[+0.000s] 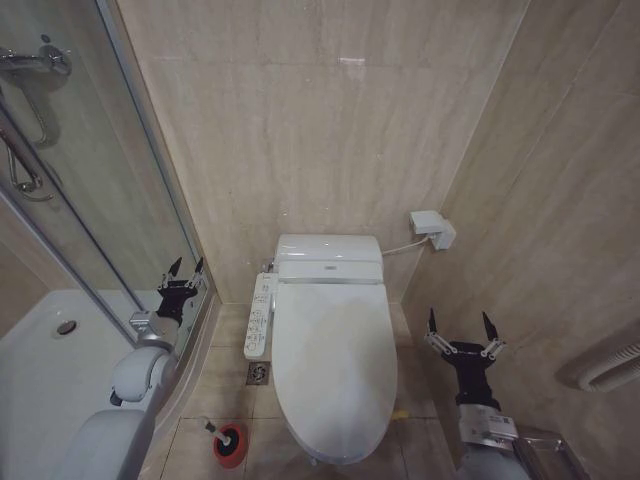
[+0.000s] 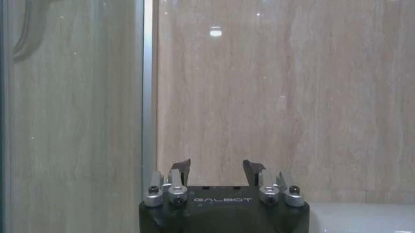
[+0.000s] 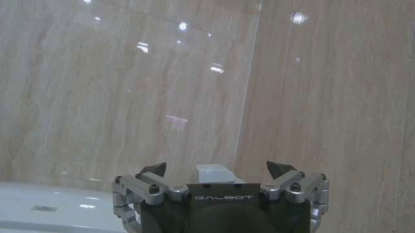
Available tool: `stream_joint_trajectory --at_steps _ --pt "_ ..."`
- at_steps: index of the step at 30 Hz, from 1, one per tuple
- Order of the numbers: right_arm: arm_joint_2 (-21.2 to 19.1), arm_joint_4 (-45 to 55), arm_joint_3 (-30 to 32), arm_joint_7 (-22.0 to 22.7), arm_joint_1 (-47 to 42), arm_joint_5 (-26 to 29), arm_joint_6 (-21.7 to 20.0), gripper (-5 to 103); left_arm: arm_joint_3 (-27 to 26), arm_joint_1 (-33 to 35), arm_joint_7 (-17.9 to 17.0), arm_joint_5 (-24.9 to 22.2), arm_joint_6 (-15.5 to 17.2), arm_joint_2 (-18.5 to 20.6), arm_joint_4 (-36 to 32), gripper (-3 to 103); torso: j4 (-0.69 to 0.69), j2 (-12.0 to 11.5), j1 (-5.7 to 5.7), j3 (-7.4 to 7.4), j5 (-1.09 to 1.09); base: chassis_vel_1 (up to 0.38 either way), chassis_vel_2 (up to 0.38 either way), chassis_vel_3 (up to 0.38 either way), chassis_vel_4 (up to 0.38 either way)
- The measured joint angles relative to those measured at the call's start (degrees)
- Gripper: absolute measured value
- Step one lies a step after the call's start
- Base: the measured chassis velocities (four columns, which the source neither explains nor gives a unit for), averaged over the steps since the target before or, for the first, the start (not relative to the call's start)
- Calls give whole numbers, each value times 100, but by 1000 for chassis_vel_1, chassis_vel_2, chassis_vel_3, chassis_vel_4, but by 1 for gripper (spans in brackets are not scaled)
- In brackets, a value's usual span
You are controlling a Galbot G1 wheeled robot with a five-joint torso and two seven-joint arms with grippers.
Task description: Open the toilet lid, clean the toilet bowl with a toilet brush, close the toilet lid, and flush.
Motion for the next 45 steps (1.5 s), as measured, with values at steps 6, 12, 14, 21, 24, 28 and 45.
stream_joint_trajectory --at_steps 6,12,14,21,24,28,45 --pt "0 0 0 0 0 0 0 100 42 67 45 40 -22 -50 17 58 0 0 -1 0 0 0 0 0 0" --pt "0 0 0 0 0 0 0 100 49 138 61 68 -29 -87 -12 57 0 0 -1 0 0 0 0 0 0" --pt "0 0 0 0 -1 0 0 100 22 163 67 71 -40 -80 -13 57 0 1 -2 0 0 0 0 0 0" --pt "0 0 0 0 1 0 0 100 -25 192 72 68 -82 -58 26 57 1 1 1 0 0 -35 46 38 -28" --pt "0 0 0 0 1 0 0 100 -25 193 76 68 -94 -75 43 57 1 0 3 1 0 -34 17 33 -22" --pt "0 0 0 0 0 0 0 100 -7 173 87 78 -107 -97 63 57 0 1 -1 0 0 0 0 0 0" --pt "0 0 0 0 1 0 0 100 23 146 147 89 -176 -75 171 57 0 0 2 1 0 -14 12 12 -12"
